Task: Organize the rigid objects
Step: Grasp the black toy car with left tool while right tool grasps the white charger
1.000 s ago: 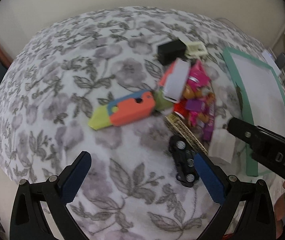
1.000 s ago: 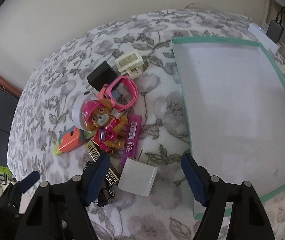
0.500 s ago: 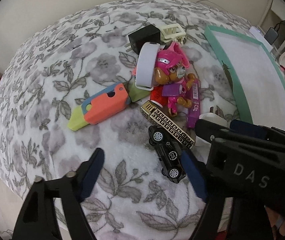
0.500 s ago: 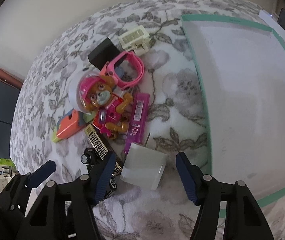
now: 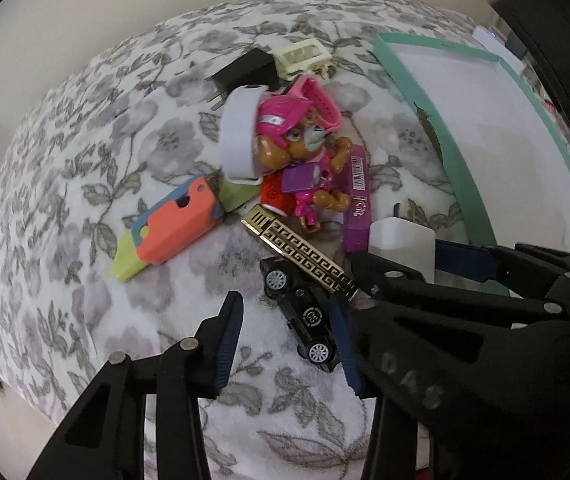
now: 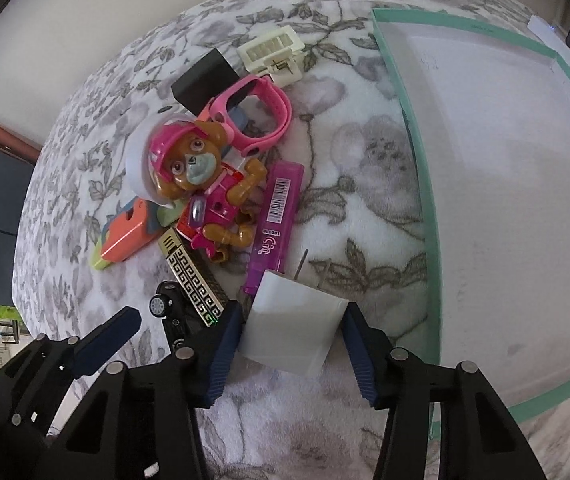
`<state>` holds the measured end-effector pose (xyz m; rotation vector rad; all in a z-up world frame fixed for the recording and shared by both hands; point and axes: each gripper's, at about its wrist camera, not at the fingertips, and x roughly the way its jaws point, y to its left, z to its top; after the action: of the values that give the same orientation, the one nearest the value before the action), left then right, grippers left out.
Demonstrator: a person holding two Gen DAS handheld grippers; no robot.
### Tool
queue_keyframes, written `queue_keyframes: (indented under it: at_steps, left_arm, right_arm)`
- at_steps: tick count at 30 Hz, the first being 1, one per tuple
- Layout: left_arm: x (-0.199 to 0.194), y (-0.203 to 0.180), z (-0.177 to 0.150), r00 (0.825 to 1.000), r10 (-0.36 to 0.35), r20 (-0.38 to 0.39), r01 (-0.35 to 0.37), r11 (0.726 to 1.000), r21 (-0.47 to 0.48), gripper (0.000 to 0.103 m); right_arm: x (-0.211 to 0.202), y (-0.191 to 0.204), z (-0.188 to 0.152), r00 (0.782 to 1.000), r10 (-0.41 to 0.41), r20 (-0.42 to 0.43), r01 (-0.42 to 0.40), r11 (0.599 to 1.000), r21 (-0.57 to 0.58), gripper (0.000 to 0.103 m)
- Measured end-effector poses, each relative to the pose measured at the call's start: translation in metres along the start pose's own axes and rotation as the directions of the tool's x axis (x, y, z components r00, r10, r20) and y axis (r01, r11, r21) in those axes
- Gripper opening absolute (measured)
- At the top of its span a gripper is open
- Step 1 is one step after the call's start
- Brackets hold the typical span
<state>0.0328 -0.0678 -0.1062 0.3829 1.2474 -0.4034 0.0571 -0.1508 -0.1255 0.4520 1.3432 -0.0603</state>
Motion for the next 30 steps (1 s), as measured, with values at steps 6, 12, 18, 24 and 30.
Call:
queue_keyframes:
  at_steps: [6, 12, 18, 24, 30]
  left_arm:
    - [0.004, 0.004, 0.000, 1.000, -0.017, -0.020, 0.017, 1.000, -0.009, 0.040]
    - [0.013, 0.024, -0.002, 0.997, -0.064, -0.048, 0.060, 0.995, -0.079, 0.034]
    - [0.016, 0.038, -0.003, 0.994, -0.096, -0.043, 0.091, 0.990, -0.111, 0.034]
    - [0.019, 0.069, -0.012, 0.996, -0.086, -0.026, 0.080, 0.982, -0.172, 0.034]
    - [0.026, 0.104, -0.019, 0.997, -0.071, -0.013, 0.067, 0.973, -0.221, 0.034]
  right_arm:
    - [0.000, -0.001, -0.003, 1.000, -0.019, -0.010, 0.019, 1.000, -0.018, 0.052]
    - [-0.002, -0.004, -0.005, 1.000, -0.013, -0.021, 0.013, 1.000, -0.014, 0.049]
    - [-0.007, -0.016, -0.008, 0.999, 0.023, -0.030, -0.023, 0.999, 0.030, 0.047]
    - [-0.009, -0.024, -0.009, 0.999, 0.015, -0.033, -0.013, 0.999, 0.034, 0.047]
    - [-0.007, -0.013, -0.014, 0.998, -0.052, -0.032, 0.050, 0.998, -0.035, 0.047]
